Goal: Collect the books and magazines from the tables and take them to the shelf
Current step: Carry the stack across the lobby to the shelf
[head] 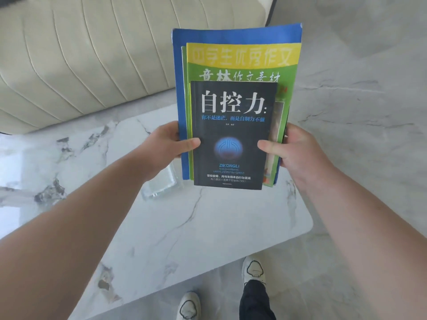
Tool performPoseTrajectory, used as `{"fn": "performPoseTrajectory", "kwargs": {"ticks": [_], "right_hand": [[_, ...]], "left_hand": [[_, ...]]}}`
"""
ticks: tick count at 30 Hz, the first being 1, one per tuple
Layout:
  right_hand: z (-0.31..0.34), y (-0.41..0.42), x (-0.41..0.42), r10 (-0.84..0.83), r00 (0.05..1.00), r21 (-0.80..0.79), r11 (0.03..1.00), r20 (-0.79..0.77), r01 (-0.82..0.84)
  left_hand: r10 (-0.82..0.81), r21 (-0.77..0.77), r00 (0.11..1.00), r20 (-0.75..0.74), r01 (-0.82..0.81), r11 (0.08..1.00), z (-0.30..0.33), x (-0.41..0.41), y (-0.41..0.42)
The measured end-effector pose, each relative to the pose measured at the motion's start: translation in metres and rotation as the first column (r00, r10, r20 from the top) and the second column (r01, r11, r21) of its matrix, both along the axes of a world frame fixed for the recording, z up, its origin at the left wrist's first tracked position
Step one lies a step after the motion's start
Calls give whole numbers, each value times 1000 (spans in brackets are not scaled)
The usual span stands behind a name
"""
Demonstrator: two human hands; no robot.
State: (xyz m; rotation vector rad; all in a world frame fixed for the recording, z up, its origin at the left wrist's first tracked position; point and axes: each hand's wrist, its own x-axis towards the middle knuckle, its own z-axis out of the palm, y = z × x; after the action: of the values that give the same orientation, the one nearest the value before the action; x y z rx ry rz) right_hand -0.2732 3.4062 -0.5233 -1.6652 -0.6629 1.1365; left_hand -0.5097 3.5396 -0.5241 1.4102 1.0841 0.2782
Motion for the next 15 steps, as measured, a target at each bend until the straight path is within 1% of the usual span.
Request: {"fn": "performPoseTrajectory", "kwargs": {"ticks": [2,6,8,12,15], "right_hand": [[58,-13,-7,-42,999,40,998,24,41],[204,-47,-14,-161,983,169,975,90,144],[275,-70,-18,-215,966,224,958,143,180],[415,-137,-29,-346,908,332,907,237,259],[491,-191,-39,-433,857,421,858,280,296]], "left_hand": [[-46,73,999,29,44,996,57,3,-5],[-170,237,980,100,142,961,203,12,-20],[-219,313,965,143,166,935,274,16,-34],[-343,427,907,247,216,878,411,22,-85],[-434,504,854,288,250,827,486,29,-124]]}}
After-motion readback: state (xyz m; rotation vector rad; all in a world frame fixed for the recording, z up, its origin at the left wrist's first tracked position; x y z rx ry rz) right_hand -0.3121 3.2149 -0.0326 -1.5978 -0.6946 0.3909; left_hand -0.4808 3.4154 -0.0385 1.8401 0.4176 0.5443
